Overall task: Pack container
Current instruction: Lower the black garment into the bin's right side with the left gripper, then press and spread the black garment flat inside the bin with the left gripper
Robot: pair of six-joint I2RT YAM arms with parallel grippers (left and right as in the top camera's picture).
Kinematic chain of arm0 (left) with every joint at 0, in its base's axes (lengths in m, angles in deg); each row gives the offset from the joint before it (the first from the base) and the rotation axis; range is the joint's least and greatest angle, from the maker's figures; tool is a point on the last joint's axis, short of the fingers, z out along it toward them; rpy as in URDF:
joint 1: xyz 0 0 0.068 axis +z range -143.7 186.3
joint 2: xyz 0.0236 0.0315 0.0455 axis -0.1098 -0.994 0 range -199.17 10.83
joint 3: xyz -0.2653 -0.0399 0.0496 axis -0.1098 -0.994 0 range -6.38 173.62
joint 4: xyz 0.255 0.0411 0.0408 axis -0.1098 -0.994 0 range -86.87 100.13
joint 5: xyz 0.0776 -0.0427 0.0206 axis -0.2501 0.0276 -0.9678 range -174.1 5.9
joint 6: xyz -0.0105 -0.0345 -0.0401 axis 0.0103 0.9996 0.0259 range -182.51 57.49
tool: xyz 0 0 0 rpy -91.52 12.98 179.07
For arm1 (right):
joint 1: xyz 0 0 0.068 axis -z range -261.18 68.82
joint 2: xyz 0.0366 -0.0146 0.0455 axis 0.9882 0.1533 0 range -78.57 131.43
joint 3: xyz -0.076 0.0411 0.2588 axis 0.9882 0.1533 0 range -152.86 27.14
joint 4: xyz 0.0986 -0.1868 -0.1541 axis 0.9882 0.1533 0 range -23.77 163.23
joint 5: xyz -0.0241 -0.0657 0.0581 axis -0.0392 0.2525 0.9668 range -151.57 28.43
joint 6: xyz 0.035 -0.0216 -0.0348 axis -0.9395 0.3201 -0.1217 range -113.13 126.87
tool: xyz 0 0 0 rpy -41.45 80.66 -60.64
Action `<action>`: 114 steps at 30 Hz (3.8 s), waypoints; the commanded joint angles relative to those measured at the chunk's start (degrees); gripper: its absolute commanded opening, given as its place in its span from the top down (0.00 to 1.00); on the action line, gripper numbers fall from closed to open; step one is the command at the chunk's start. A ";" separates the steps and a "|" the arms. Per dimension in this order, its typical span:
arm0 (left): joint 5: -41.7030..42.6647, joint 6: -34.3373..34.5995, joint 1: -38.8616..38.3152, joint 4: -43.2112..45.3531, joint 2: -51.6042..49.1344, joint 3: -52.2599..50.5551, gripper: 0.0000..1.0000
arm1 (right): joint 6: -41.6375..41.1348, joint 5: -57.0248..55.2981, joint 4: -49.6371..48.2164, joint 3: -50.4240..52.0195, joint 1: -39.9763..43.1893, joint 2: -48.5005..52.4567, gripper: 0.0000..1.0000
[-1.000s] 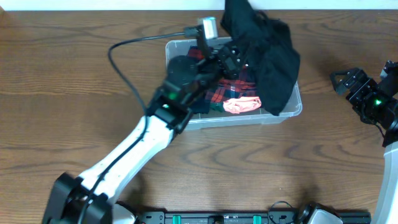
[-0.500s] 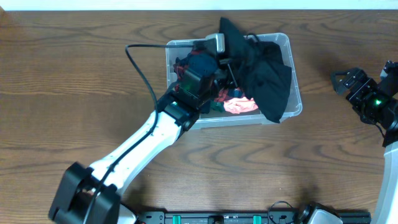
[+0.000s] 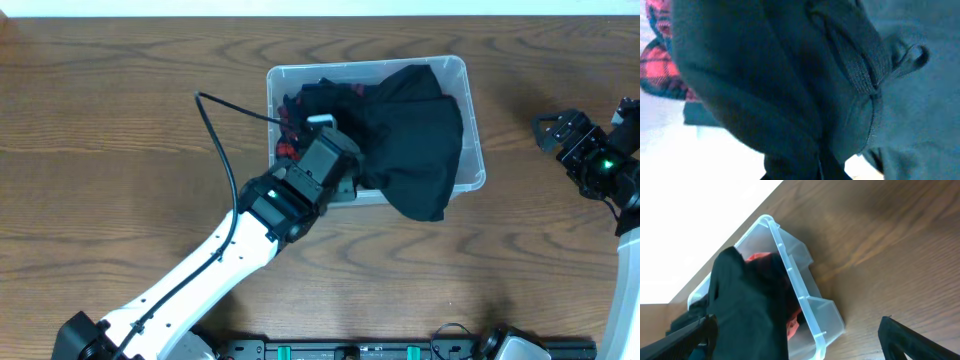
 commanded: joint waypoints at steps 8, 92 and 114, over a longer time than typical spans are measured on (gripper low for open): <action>-1.64 -1.49 -0.39 4.31 5.77 -0.07 0.49 | -0.46 0.61 0.04 -0.13 0.44 0.02 0.01; 8.11 -24.70 10.91 2.80 -12.26 6.08 0.11 | -0.46 0.61 0.04 -0.13 0.44 0.15 0.01; 18.93 -28.52 0.48 22.93 -26.25 10.43 0.11 | -0.46 0.61 0.04 -0.13 0.44 0.17 0.01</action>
